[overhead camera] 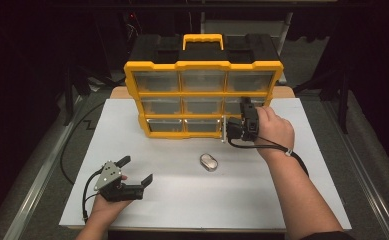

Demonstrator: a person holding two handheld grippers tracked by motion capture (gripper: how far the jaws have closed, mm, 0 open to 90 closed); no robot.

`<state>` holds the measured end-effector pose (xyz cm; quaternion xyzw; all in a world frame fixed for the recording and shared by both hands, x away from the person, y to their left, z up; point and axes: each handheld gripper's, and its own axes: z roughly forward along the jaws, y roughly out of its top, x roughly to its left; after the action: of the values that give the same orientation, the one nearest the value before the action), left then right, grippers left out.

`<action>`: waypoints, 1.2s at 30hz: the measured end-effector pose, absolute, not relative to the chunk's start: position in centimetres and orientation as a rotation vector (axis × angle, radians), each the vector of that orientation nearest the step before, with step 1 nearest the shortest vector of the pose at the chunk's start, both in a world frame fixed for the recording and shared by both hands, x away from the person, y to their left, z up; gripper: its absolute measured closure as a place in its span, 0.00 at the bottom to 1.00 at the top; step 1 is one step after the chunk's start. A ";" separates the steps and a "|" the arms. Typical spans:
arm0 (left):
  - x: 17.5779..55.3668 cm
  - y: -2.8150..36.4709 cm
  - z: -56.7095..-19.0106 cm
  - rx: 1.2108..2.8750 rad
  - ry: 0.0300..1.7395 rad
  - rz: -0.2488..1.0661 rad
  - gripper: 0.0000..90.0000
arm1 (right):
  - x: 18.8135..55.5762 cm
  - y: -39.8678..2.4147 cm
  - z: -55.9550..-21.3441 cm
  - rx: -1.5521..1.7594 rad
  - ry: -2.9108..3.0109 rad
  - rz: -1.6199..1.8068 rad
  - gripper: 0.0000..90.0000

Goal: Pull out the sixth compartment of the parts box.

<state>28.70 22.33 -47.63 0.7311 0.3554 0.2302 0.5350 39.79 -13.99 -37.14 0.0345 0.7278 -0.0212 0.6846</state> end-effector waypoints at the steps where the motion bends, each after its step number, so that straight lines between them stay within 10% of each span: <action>1: 28.7 22.3 -47.7 1.744 0.848 0.546 0.00 | 39.8 -14.0 -37.2 0.070 1.620 -0.046 0.85; 32: 28.6 22.4 -47.6 1.726 0.856 0.547 0.00 | 38.7 -14.3 -37.1 0.038 1.621 -0.064 0.87; 36: 28.7 22.5 -47.6 1.730 0.853 0.547 0.00 | 38.9 -14.3 -36.8 0.043 1.656 -0.056 0.64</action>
<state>28.65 22.46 -47.59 0.7272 0.3585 0.2301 0.5383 38.94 -14.32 -36.82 0.0190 0.7364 -0.0248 0.6759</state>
